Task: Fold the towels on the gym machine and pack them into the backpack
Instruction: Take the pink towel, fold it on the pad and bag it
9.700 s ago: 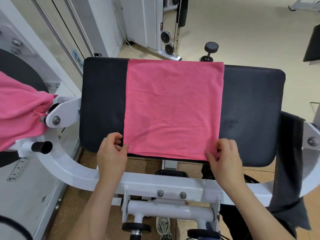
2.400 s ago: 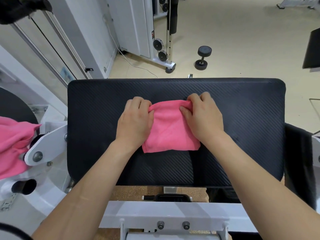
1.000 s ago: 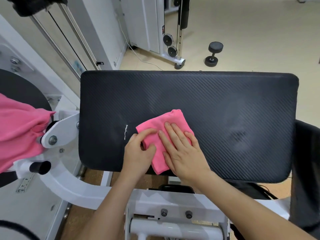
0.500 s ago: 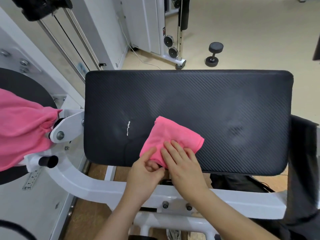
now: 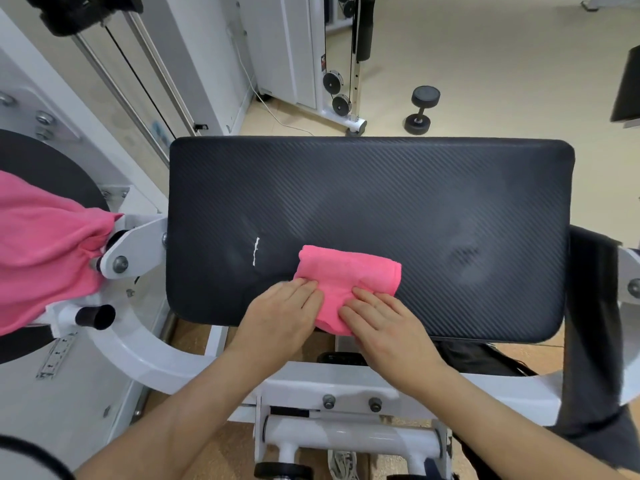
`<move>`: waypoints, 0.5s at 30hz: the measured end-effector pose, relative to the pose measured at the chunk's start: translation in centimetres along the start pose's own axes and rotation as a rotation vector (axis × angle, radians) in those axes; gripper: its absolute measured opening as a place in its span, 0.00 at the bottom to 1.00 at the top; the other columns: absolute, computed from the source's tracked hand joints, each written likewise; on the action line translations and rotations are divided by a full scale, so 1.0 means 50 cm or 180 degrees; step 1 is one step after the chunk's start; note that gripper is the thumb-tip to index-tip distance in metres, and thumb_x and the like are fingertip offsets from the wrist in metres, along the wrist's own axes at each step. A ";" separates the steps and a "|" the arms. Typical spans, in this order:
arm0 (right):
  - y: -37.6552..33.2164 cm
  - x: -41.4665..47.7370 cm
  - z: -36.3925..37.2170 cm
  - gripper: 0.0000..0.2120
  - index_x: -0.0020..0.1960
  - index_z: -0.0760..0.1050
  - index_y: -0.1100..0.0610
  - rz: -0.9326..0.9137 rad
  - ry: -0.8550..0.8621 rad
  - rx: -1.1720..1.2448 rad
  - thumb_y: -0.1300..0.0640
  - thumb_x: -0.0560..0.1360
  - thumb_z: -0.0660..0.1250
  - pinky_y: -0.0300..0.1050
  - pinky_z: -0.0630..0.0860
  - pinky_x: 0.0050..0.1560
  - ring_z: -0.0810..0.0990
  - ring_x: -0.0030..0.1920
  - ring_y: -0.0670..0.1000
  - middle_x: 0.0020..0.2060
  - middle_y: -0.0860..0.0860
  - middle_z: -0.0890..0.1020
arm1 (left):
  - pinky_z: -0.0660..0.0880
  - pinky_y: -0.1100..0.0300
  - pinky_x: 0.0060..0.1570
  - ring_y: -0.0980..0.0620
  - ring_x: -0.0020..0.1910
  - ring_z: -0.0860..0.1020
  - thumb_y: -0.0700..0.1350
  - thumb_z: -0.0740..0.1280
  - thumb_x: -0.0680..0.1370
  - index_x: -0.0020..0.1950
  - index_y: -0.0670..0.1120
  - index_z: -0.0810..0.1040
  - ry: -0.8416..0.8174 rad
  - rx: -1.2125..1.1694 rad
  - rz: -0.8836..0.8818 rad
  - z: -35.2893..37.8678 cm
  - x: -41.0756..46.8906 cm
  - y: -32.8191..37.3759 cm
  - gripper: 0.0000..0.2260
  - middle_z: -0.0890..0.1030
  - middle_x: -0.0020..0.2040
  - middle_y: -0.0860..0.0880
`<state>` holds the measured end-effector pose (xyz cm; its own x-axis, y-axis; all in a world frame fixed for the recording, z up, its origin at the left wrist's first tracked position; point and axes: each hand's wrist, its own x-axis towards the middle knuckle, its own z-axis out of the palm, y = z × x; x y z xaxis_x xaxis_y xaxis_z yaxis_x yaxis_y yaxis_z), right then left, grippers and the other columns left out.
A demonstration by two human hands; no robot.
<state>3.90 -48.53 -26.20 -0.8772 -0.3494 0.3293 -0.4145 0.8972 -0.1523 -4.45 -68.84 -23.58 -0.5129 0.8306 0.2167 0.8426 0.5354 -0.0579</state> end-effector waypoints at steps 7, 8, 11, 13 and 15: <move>0.074 0.041 -0.084 0.14 0.63 0.76 0.53 0.1352 -0.0341 0.2037 0.56 0.78 0.67 0.41 0.74 0.49 0.79 0.47 0.44 0.50 0.44 0.82 | 0.76 0.60 0.42 0.61 0.40 0.79 0.50 0.67 0.78 0.55 0.53 0.77 -0.0425 -0.2456 -0.1757 -0.042 0.030 -0.063 0.07 0.82 0.42 0.58; 0.081 0.048 -0.084 0.14 0.62 0.77 0.54 0.1539 -0.0261 0.2237 0.56 0.77 0.68 0.41 0.74 0.49 0.80 0.47 0.44 0.49 0.44 0.82 | 0.77 0.58 0.45 0.62 0.43 0.80 0.51 0.66 0.78 0.54 0.53 0.78 -0.0322 -0.2582 -0.1886 -0.038 0.040 -0.064 0.06 0.82 0.43 0.59; 0.091 0.056 -0.079 0.10 0.58 0.80 0.53 0.1977 -0.0039 0.2858 0.56 0.77 0.69 0.46 0.78 0.52 0.81 0.50 0.46 0.48 0.45 0.84 | 0.79 0.52 0.48 0.60 0.46 0.80 0.57 0.65 0.76 0.53 0.51 0.80 -0.0189 -0.2577 -0.2200 -0.025 0.062 -0.055 0.13 0.82 0.45 0.58; 0.091 0.057 -0.076 0.08 0.54 0.81 0.52 0.2181 0.0119 0.3130 0.57 0.76 0.71 0.47 0.79 0.51 0.82 0.49 0.48 0.46 0.46 0.85 | 0.80 0.51 0.48 0.59 0.47 0.80 0.58 0.65 0.75 0.53 0.50 0.80 -0.0011 -0.2577 -0.2336 -0.017 0.066 -0.049 0.15 0.82 0.45 0.57; 0.091 0.064 -0.075 0.07 0.52 0.82 0.52 0.2307 0.0256 0.3215 0.59 0.75 0.71 0.46 0.79 0.50 0.83 0.48 0.47 0.45 0.46 0.85 | 0.80 0.52 0.46 0.59 0.44 0.80 0.57 0.68 0.75 0.54 0.52 0.78 0.0140 -0.2600 -0.2461 -0.012 0.070 -0.048 0.12 0.83 0.42 0.56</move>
<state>0.13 -44.54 -22.35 -0.9789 0.1885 -0.0791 0.1265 0.2548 -0.9587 -8.18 -67.30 -22.10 -0.9515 0.3041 -0.0472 0.1638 0.6301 0.7590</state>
